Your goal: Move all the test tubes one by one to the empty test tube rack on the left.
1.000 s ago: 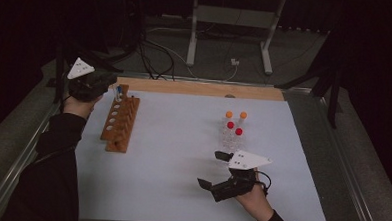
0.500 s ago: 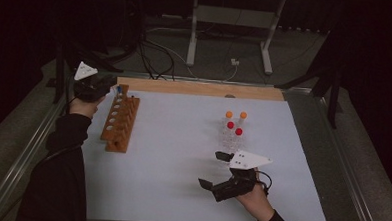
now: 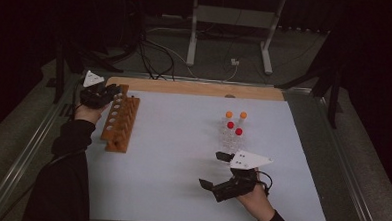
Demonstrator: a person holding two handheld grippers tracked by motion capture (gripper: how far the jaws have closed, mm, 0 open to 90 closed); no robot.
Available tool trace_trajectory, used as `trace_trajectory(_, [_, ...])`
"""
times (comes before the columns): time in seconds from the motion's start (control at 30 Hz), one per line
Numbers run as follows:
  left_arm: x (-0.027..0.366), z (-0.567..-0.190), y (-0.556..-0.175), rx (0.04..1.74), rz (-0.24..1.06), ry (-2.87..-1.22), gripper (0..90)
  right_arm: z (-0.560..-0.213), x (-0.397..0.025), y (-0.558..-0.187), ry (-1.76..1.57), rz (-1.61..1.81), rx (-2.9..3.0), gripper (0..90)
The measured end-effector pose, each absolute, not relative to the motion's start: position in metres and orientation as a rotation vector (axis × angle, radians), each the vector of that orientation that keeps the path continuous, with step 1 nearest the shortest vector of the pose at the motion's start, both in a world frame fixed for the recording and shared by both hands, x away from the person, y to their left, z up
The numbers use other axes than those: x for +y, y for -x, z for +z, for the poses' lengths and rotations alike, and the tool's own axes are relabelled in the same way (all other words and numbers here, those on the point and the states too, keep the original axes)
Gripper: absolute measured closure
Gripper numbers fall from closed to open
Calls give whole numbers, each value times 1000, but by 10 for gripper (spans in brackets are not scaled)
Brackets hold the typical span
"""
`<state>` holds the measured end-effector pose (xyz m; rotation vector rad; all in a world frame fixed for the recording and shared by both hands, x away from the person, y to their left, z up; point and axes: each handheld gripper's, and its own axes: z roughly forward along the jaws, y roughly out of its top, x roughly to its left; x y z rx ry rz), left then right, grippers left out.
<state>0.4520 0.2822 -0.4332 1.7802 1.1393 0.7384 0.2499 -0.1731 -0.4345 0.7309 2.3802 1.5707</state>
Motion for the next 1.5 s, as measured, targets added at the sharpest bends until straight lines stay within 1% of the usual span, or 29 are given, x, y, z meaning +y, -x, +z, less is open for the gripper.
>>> trace_trajectory(0.67, [280,-446,-455,1160,732,-1827,773,-435,-173,-250,-731,1571,2386,10])
trace_trajectory(0.93, [281,-447,-455,1165,708,-1820,770,-435,-174,-251,-735,1575,2387,10])
trace_trajectory(1.03, [284,-445,-454,1168,687,-1811,753,-435,-174,-250,-734,1575,2388,10])
trace_trajectory(1.13, [285,-441,-450,1170,674,-1794,635,-435,-174,-251,-737,1574,2385,10])
trace_trajectory(1.2, [286,-437,-447,1172,660,-1784,581,-435,-174,-251,-735,1574,2384,10])
trace_trajectory(1.27, [285,-432,-442,1163,662,-1785,482,-434,-174,-250,-735,1575,2383,10])
trace_trajectory(1.43, [279,-420,-428,1122,619,-1790,357,-433,-175,-250,-736,1577,2376,10])
trace_trajectory(1.5, [275,-416,-423,1112,597,-1796,259,-433,-176,-250,-738,1578,2375,10])
